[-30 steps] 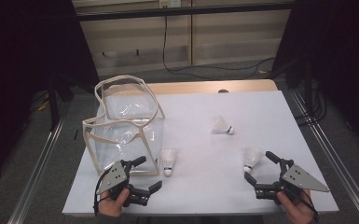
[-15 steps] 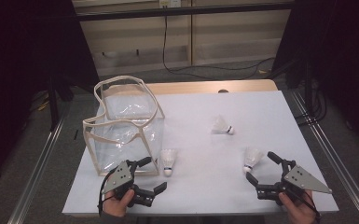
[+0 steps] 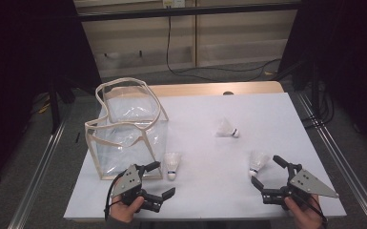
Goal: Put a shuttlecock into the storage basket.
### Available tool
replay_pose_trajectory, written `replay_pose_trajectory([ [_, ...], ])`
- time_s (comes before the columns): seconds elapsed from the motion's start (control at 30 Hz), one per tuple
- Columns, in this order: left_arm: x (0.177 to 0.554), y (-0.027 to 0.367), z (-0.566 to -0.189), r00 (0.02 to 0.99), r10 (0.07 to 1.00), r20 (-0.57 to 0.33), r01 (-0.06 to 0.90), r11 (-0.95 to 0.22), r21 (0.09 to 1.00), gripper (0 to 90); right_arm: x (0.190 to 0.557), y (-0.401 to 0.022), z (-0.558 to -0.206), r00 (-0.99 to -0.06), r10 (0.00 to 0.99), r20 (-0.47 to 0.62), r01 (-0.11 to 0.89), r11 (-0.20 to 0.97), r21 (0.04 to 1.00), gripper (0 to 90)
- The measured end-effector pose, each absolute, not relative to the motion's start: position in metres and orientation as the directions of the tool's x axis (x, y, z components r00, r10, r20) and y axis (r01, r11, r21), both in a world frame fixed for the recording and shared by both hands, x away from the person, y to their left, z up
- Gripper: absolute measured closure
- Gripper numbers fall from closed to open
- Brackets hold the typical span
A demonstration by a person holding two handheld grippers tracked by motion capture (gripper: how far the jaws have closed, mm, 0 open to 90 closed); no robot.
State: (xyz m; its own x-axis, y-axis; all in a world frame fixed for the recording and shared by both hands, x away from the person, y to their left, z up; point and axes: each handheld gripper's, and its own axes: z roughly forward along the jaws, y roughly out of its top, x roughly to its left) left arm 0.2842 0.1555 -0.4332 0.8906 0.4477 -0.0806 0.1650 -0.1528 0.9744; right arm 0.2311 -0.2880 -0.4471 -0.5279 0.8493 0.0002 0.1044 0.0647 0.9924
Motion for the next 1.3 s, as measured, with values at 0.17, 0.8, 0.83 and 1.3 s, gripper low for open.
replay_pose_trajectory([
  [0.17, 0.283, 0.153, -0.433, 0.897, 0.434, -0.082, 0.16, -0.147, 0.976, 1.6, 0.231, -0.289, -0.447, -0.523, 0.852, 0.002, 0.103, 0.061, 0.993, 0.0],
  [0.8, 0.286, 0.138, -0.434, 0.875, 0.476, -0.093, 0.211, -0.201, 0.956, 1.8, 0.23, -0.289, -0.447, -0.521, 0.854, 0.002, 0.103, 0.06, 0.993, 0.0],
  [0.83, 0.287, 0.137, -0.434, 0.873, 0.477, -0.104, 0.221, -0.197, 0.955, 1.8, 0.23, -0.289, -0.447, -0.523, 0.852, 0.0, 0.101, 0.062, 0.993, 0.0],
  [1.3, 0.29, 0.124, -0.438, 0.846, 0.52, -0.116, 0.287, -0.261, 0.922, 2.8, 0.23, -0.289, -0.447, -0.525, 0.851, -0.004, 0.099, 0.065, 0.993, 0.0],
])
